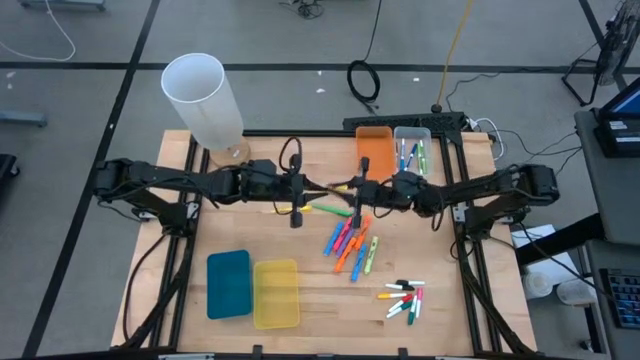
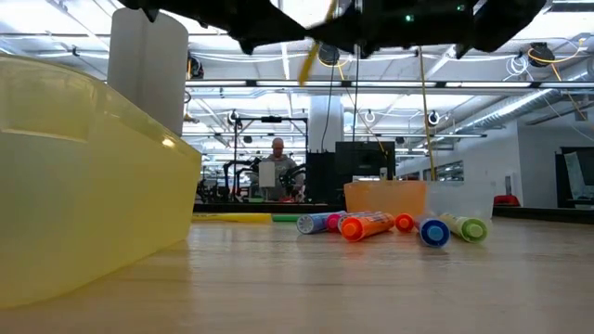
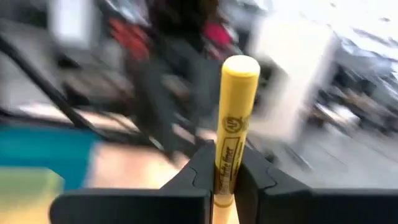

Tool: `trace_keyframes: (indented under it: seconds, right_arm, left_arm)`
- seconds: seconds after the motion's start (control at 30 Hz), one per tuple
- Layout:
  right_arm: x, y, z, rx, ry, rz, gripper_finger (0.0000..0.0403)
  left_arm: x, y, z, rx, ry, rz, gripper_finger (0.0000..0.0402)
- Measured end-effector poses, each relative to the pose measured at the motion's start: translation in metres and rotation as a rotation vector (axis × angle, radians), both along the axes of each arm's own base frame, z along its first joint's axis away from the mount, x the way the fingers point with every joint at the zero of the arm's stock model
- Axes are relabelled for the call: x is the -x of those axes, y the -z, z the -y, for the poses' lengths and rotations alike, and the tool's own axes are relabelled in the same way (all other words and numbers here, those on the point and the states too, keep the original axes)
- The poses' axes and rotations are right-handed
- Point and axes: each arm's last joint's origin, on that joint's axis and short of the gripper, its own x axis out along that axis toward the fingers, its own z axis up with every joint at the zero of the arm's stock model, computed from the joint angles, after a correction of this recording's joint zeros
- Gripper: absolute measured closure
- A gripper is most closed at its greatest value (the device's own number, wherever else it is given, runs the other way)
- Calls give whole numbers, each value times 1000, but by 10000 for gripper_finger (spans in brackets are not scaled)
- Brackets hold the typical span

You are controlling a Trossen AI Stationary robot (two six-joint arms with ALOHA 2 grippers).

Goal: Pick & Place Markers
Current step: Put the bottom yellow pen into the orange bin

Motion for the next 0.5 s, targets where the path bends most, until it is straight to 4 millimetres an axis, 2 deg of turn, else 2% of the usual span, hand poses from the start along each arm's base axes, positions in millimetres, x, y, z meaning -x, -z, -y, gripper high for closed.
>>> trace_keyframes:
  seconds: [0.13,0.23,0.33,0.5]
  right_arm:
    - [20,-3,11,-2,197,-154,384]
    - [42,-3,20,-27,343,-245,384]
    - [70,5,29,-85,478,-278,384]
    - [109,23,37,-200,545,-198,384]
  left_arm:
    - [0,4,-1,-7,-42,-35,362]
    - [1,5,-2,-4,-66,-47,362]
    - [2,9,-2,11,-72,-90,361]
    - [3,12,-3,33,-87,-115,360]
